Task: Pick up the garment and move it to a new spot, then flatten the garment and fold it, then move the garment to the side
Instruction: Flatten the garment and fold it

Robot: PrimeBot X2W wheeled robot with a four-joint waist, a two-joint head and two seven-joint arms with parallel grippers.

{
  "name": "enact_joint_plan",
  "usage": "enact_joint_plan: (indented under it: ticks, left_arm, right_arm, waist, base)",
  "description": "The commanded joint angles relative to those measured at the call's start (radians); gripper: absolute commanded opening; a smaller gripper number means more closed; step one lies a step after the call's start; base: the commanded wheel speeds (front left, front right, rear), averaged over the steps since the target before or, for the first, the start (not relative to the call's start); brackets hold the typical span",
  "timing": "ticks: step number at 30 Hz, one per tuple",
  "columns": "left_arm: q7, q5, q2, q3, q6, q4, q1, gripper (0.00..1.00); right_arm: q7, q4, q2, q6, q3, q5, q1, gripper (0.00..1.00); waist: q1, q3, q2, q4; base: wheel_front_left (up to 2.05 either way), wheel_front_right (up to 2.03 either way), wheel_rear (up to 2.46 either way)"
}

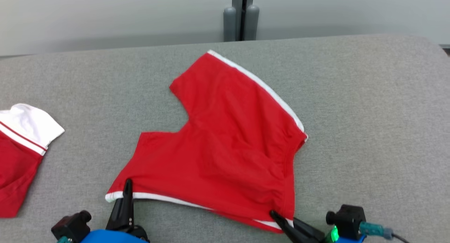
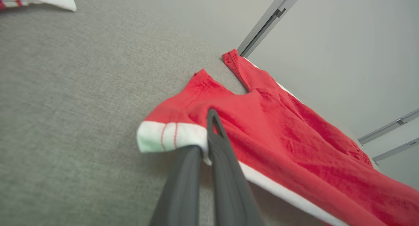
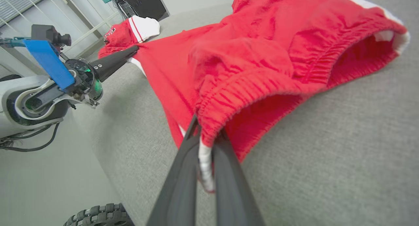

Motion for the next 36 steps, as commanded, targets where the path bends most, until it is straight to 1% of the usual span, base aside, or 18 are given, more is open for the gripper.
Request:
enact_joint_plan:
  ticks: [1, 5, 10, 13, 17, 19, 24, 29, 31, 32, 36]
  left_arm:
    - [-0.005, 0.004, 0.009, 0.008, 0.010, -0.012, 0.010, 0.00]
    - [0.002, 0.021, 0.036, 0.012, 0.019, -0.032, 0.018, 0.00]
    - [0.057, 0.061, 0.090, -0.006, 0.030, -0.063, -0.065, 0.00]
    - [0.107, 0.085, 0.133, -0.019, 0.022, -0.076, -0.151, 0.00]
    - [0.197, 0.122, 0.197, -0.046, 0.014, -0.083, -0.293, 0.00]
    - [0.245, 0.134, 0.225, -0.058, 0.012, -0.084, -0.365, 0.00]
    - [0.374, 0.170, 0.286, -0.122, -0.001, -0.047, -0.535, 0.00]
    - [0.463, 0.175, 0.319, -0.178, -0.009, 0.025, -0.692, 0.00]
    - [0.488, 0.174, 0.323, -0.200, -0.011, 0.061, -0.747, 0.00]
    - [0.488, 0.174, 0.323, -0.200, -0.011, 0.061, -0.747, 0.00]
    - [0.515, 0.170, 0.332, -0.243, -0.009, 0.129, -0.853, 0.00]
  right_arm:
    - [-0.004, -0.010, -0.014, 0.000, -0.010, -0.011, 0.025, 0.00]
    - [-0.004, -0.029, 0.008, 0.000, -0.031, -0.012, 0.047, 0.00]
    - [-0.004, -0.048, 0.046, 0.000, -0.092, -0.025, 0.011, 0.00]
    - [-0.004, -0.057, 0.064, 0.000, -0.132, -0.035, -0.020, 0.00]
    - [-0.004, -0.051, 0.110, 0.000, -0.186, -0.049, -0.076, 0.00]
    - [-0.004, -0.044, 0.146, 0.000, -0.203, -0.054, -0.105, 0.00]
    - [-0.004, -0.011, 0.229, 0.000, -0.236, -0.082, -0.177, 0.00]
    - [-0.004, 0.040, 0.306, 0.000, -0.258, -0.103, -0.248, 0.00]
    - [-0.004, 0.064, 0.337, 0.000, -0.265, -0.103, -0.274, 0.00]
    - [-0.004, 0.064, 0.337, 0.000, -0.265, -0.103, -0.274, 0.00]
    - [-0.004, 0.108, 0.387, 0.000, -0.280, -0.112, -0.333, 0.00]
  waist:
    - [0.0003, -0.009, 0.0004, -0.007]
    - [0.0003, -0.015, 0.0004, -0.019]
    - [0.0003, -0.002, 0.0004, -0.039]
    - [0.0003, 0.022, 0.0004, -0.060]
    - [0.0003, 0.071, 0.0004, -0.101]
    - [0.0003, 0.102, 0.0004, -0.126]
    - [0.0003, 0.165, 0.0004, -0.186]
    - [0.0003, 0.220, 0.0004, -0.243]
    - [0.0003, 0.242, 0.0004, -0.265]
    - [0.0003, 0.242, 0.0004, -0.265]
    - [0.0003, 0.283, 0.0004, -0.304]
  base:
    - [0.00, 0.00, 0.00]
    - [0.00, 0.00, 0.00]
    - [0.00, 0.00, 0.00]
    - [0.00, 0.00, 0.00]
    - [0.00, 0.00, 0.00]
    - [0.00, 0.00, 0.00]
    - [0.00, 0.00, 0.00]
    - [0.00, 0.00, 0.00]
    - [0.00, 0.00, 0.00]
    - [0.00, 0.00, 0.00]
    - [0.00, 0.00, 0.00]
